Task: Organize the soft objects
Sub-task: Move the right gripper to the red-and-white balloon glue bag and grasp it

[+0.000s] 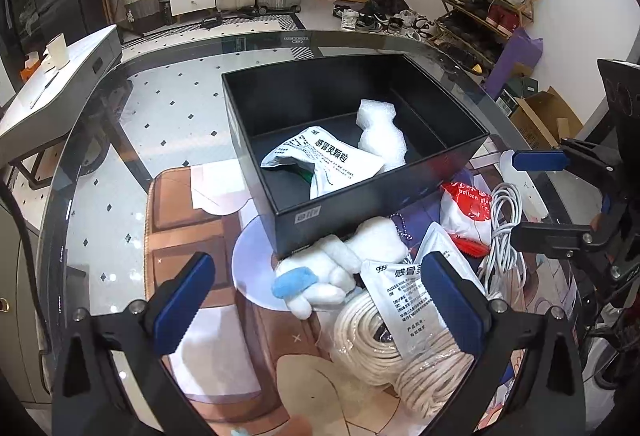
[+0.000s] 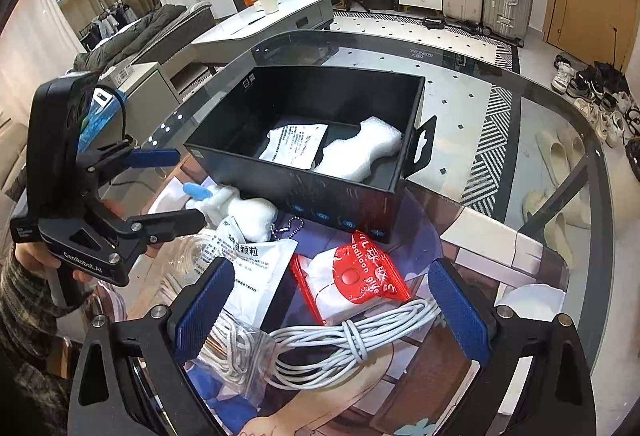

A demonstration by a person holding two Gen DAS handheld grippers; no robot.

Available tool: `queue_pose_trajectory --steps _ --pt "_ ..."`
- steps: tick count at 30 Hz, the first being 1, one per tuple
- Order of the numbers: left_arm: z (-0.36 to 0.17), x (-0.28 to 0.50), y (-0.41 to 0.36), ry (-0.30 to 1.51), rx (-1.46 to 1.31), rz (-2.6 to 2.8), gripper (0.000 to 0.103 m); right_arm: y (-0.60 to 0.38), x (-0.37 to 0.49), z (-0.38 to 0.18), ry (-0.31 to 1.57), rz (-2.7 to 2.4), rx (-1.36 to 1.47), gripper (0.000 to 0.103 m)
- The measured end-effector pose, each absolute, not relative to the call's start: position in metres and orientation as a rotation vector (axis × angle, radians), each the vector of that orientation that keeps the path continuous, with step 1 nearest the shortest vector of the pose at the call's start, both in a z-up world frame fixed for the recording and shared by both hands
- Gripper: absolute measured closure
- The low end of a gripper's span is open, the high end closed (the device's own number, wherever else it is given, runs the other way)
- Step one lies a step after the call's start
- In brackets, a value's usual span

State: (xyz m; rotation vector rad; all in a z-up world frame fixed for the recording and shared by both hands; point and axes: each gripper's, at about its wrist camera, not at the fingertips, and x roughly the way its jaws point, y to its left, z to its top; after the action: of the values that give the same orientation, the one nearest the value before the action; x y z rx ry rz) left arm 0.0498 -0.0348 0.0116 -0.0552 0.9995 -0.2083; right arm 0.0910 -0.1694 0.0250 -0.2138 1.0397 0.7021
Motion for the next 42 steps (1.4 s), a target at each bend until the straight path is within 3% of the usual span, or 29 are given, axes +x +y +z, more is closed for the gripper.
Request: queue_pose_trajectory --steps 23,27,42 --pt "-0.009 0.075 -0.034 1.061 -0.107 -0.189 0.000 -0.159 0.095 -0.006 1.074 0.741 -0.382 0.006" --pt "-0.014 0.080 -0.038 1.085 -0.133 -0.167 0.000 -0.154 0.097 -0.010 1.075 0.736 -0.414 0.014" --pt "-0.028 0.090 -0.051 1.145 -0.139 -0.103 0.000 -0.143 0.101 -0.017 1.076 0.739 -0.456 0.030"
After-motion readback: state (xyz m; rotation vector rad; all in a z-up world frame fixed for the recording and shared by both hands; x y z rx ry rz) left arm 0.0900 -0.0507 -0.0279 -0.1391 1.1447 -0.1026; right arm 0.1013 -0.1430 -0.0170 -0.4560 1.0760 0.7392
